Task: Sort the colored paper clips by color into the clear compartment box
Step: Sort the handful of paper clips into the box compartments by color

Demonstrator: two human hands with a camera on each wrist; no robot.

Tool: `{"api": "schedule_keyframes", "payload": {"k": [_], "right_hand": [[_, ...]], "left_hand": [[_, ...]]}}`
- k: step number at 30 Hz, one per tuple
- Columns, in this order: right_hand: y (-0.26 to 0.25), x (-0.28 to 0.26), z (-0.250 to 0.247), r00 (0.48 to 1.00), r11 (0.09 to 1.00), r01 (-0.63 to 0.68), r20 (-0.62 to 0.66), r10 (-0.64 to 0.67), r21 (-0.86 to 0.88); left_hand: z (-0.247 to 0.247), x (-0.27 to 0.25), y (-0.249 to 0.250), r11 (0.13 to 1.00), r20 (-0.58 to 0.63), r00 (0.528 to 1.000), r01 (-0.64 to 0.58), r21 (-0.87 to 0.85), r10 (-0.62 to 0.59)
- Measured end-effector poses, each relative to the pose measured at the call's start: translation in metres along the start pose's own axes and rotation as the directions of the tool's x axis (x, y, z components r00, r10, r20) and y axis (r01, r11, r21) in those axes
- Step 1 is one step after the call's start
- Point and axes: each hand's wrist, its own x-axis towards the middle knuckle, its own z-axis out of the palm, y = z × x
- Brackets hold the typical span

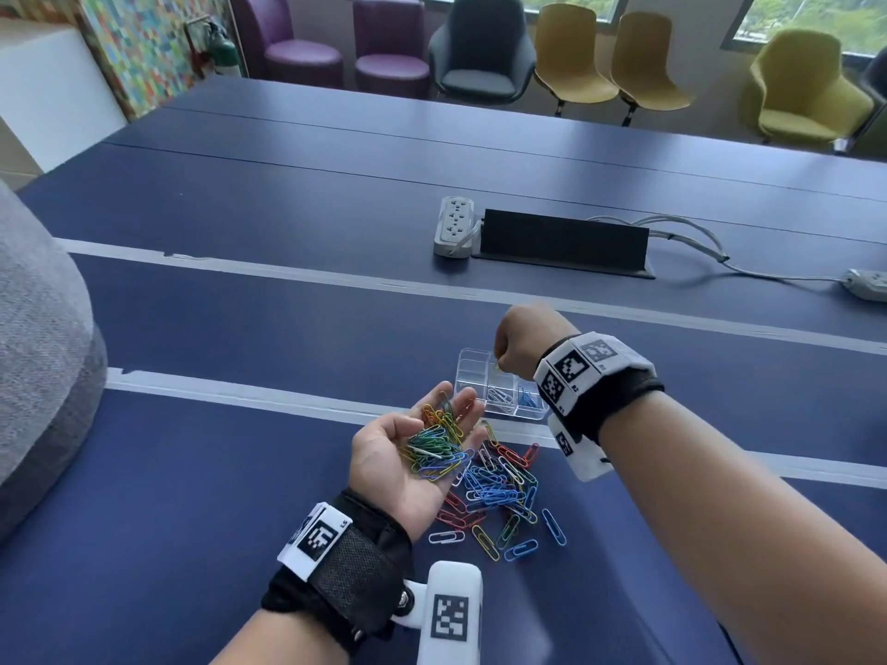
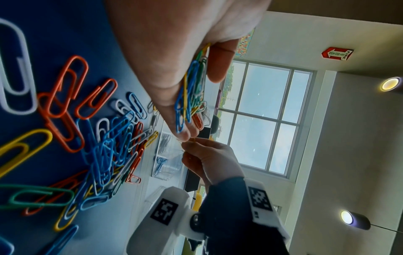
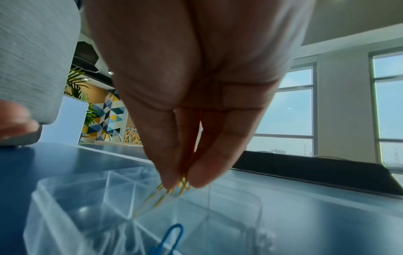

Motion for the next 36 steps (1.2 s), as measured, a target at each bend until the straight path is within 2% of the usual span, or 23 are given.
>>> {"api": "schedule_keyframes", "payload": {"k": [5, 10, 14, 18, 26, 27, 31, 36], "right_hand": [[0.000, -0.002, -0.004, 1.000, 0.999, 0.014, 0.019, -0.015, 0.051], [0.002, -0.021, -0.018, 0.996, 0.993, 0.031, -0.085, -0.022, 0.112], [-0.009, -0.052, -0.030, 0.975, 0.971, 0.178, -0.163, -0.152, 0.158], [-0.020, -0.084, -0.033, 0.962, 0.936, 0.270, -0.093, -0.255, 0.225], [-0.021, -0.108, -0.012, 0.961, 0.923, 0.238, 0.065, -0.269, 0.304], [-0.021, -0.109, -0.010, 0.959, 0.919, 0.238, 0.071, -0.273, 0.316], [-0.028, -0.107, -0.009, 0.955, 0.915, 0.292, -0.043, -0.292, 0.278], [-0.041, -0.104, -0.005, 0.947, 0.936, 0.314, 0.022, -0.321, 0.158]], "left_hand": [[-0.001, 0.001, 0.001, 1.000, -0.008, 1.000, -0.003, -0.017, 0.003], [0.000, 0.001, -0.001, 1.000, -0.001, 1.000, 0.003, -0.019, -0.004], [0.001, 0.000, -0.004, 1.000, 0.007, 1.000, 0.012, -0.016, -0.012], [0.001, 0.000, -0.006, 1.000, 0.008, 1.000, 0.012, -0.012, -0.012], [0.002, -0.001, -0.009, 1.000, 0.005, 1.000, -0.001, 0.019, 0.001], [0.002, -0.002, -0.009, 1.000, -0.003, 1.000, -0.005, 0.015, 0.005], [0.005, -0.003, -0.012, 0.997, -0.048, 0.999, -0.017, 0.069, 0.021], [0.006, -0.005, -0.016, 0.995, -0.042, 0.999, -0.024, 0.092, 0.028]]}}
